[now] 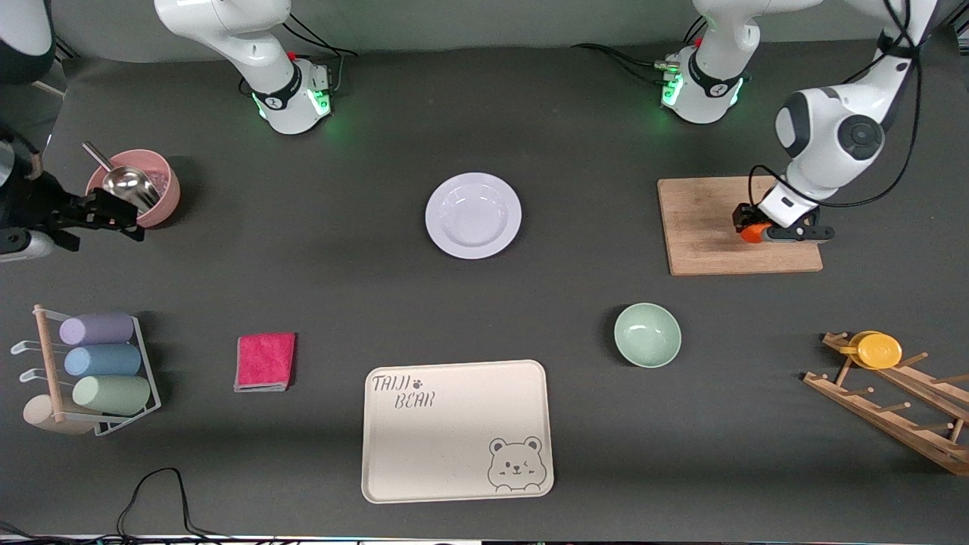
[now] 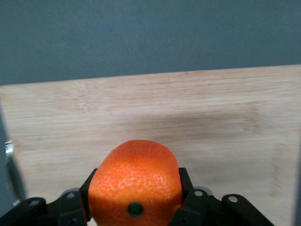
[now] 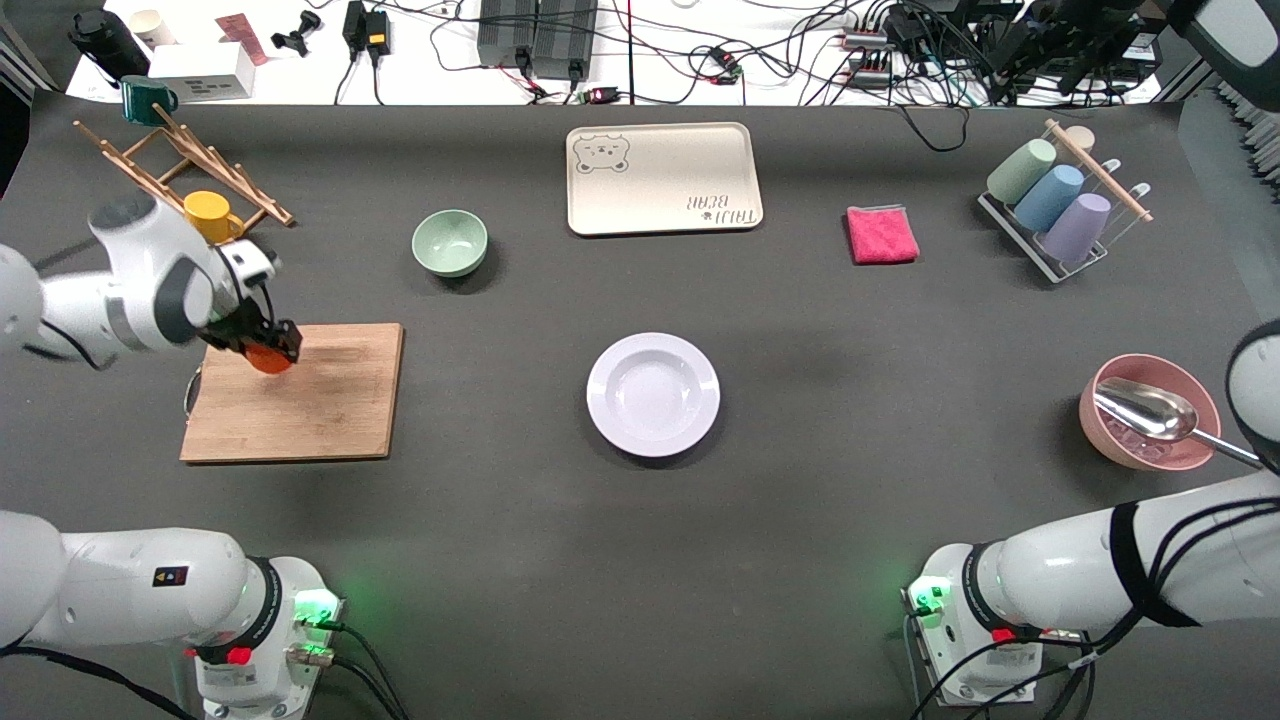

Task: Place orange and plate with both arms
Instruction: 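Close the left gripper on the orange, then carry the orange with the left gripper while the right gripper reaches the plate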

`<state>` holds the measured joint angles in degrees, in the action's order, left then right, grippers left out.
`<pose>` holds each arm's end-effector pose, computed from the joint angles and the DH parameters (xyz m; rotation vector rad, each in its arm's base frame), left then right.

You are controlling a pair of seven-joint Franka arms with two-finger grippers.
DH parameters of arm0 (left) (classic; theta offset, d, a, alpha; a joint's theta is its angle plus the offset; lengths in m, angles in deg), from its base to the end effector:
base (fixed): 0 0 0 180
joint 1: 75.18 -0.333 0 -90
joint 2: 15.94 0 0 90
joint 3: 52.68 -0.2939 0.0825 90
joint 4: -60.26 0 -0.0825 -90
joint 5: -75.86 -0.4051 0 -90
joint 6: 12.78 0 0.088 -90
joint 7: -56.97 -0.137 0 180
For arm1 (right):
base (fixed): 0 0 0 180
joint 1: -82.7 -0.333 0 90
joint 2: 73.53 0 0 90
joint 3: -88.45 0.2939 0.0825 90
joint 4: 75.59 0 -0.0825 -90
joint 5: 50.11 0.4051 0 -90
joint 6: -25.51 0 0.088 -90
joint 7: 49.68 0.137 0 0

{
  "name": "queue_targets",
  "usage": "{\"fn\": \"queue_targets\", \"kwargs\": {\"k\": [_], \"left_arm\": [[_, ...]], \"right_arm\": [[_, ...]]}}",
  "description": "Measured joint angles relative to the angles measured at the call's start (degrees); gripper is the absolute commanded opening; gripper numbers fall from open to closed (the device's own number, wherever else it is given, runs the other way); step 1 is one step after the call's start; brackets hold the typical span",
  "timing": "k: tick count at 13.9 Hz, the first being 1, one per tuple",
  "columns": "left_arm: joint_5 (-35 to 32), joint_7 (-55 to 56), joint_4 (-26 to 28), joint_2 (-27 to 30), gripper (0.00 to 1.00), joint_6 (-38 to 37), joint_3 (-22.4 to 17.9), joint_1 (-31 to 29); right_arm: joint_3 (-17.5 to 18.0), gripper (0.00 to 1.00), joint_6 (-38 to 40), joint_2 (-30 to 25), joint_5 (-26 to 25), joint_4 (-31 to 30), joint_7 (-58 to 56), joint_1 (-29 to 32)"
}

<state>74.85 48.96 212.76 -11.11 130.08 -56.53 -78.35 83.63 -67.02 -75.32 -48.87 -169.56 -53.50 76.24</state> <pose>0.4169 0.0507 0.1906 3.1318 -0.0505 -0.1315 0.5698 0.0186 0.5599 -3.1140 -0.1471 -0.0101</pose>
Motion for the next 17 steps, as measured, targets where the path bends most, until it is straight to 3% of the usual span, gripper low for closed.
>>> {"fn": "queue_targets", "kwargs": {"k": [4, 7, 13, 17], "left_arm": [[0.01, 5.14, -16.4, 8.6, 0.22, -30.15, 3.51, 0.0], [0.69, 17.53, -25.43, 9.33, 0.22, -41.71, 12.72, 0.19], [10.26, 40.71, -34.07, 8.25, 0.22, -46.82, 29.74, 0.64], [13.4, 55.56, -38.06, 5.52, 0.22, -43.16, 41.03, 0.92]], "right_arm": [[3.47, 1.0, -2.04, -7.79, 0.88, -8.47, 9.69, -4.01], [3.98, 1.0, -4.66, -12.92, 0.9, -15.18, 16.29, -9.82], [5.1, 1.0, -7.66, -20.35, 1.27, -26.65, 17.7, -12.2], [3.82, 1.0, -12.12, -20.89, 8.27, -32.47, 17.19, -12.2]]}}
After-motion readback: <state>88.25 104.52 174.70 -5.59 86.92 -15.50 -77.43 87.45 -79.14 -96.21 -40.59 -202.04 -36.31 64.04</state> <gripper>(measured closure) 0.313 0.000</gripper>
